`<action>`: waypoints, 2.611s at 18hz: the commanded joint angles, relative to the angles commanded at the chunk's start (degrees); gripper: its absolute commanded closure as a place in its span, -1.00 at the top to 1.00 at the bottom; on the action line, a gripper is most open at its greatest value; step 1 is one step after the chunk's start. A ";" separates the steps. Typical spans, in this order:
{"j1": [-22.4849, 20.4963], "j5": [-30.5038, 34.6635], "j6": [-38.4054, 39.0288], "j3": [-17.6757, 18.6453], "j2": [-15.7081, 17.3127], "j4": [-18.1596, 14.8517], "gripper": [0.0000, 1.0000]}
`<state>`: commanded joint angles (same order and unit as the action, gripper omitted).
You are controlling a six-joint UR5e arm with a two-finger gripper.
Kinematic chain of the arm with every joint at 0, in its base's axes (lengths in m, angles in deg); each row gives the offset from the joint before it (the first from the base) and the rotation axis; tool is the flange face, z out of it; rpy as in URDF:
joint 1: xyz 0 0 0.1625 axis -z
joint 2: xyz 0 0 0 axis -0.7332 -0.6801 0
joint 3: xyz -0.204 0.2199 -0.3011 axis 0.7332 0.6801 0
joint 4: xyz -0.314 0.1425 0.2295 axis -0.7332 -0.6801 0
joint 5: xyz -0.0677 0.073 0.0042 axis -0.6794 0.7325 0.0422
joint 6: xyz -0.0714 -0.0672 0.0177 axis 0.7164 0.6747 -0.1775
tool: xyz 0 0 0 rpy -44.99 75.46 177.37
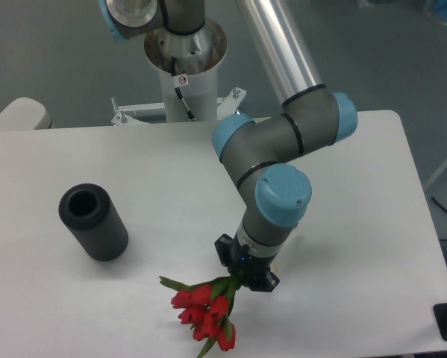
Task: Insert the flowers into the vase
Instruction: 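Carry the red tulip bunch in the gripper toward the black vase, then swing the tulip stems over the vase opening, then lower the tulip stems down into the black vase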
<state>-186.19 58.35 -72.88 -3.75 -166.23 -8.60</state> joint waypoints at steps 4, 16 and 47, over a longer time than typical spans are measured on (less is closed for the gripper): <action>0.09 -11.86 2.45 0.17 2.11 -0.53 -1.00; 2.99 -31.74 4.48 2.37 9.93 2.64 -1.00; 4.75 -54.17 3.69 25.31 22.42 14.41 -1.00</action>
<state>-181.45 4.18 -69.19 21.56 -143.81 5.81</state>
